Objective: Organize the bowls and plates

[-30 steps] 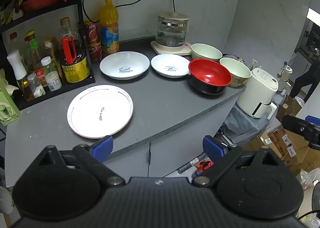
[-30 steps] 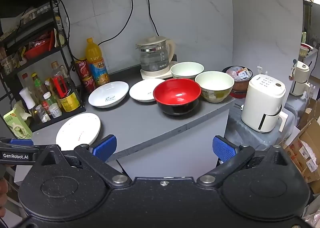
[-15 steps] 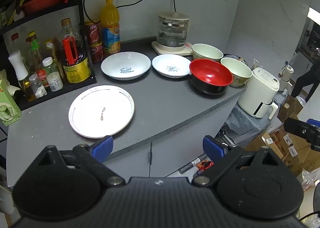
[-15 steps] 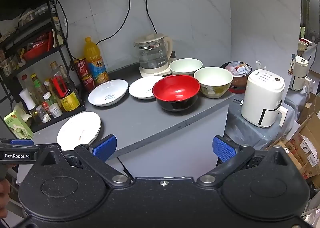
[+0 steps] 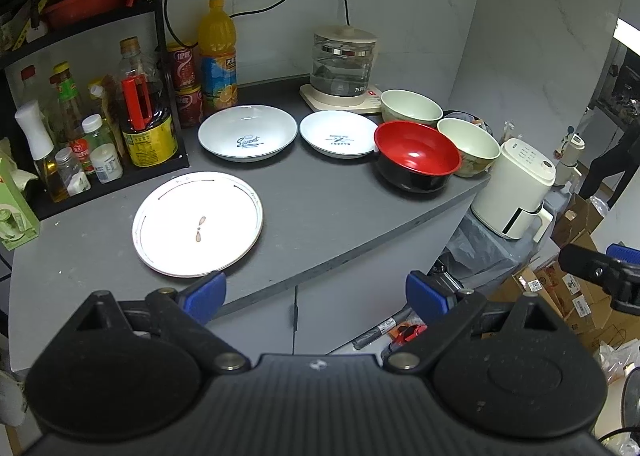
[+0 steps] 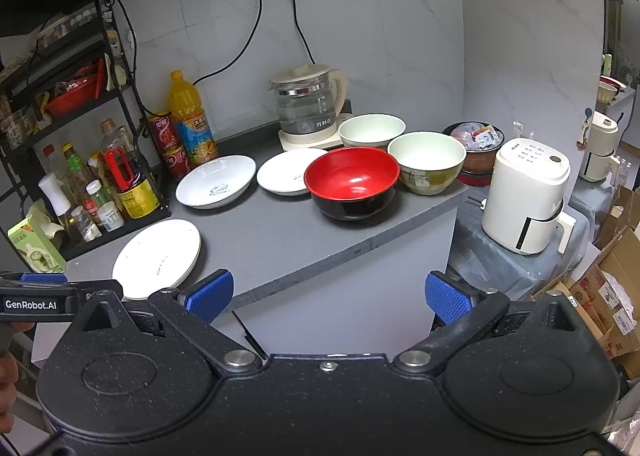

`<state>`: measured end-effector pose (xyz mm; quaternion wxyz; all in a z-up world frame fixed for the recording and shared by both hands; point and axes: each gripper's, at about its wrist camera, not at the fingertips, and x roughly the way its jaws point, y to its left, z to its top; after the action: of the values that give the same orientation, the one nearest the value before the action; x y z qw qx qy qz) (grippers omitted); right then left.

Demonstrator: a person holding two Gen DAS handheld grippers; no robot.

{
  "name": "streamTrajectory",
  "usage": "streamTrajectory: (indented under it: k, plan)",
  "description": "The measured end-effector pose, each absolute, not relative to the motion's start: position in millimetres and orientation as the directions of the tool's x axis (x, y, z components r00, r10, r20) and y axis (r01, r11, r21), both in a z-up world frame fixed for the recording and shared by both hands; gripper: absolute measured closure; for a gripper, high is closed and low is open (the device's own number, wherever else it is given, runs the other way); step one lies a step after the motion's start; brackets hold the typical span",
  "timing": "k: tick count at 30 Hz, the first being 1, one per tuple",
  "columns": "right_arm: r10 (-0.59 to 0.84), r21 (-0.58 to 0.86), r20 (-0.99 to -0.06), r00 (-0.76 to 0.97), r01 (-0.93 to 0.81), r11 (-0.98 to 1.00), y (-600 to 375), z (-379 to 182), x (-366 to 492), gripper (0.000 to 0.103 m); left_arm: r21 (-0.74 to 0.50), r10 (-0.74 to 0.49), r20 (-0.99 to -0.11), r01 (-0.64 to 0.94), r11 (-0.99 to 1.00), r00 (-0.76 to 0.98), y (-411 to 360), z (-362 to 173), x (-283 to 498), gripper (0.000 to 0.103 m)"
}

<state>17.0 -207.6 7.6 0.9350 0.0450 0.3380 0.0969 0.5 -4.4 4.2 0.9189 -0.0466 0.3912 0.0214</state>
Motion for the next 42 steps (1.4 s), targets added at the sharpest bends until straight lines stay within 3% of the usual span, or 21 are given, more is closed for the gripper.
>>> streamTrajectory:
  k: [42]
  plan:
    - [0.215,0.141,-0.632,0.745,-0.162,0.977,-203.1,5.8,15.2,0.000,-0.089,-0.009,-0.719,-0.080,0.993,0.695,-6.5,6.3,-5.3,0.008]
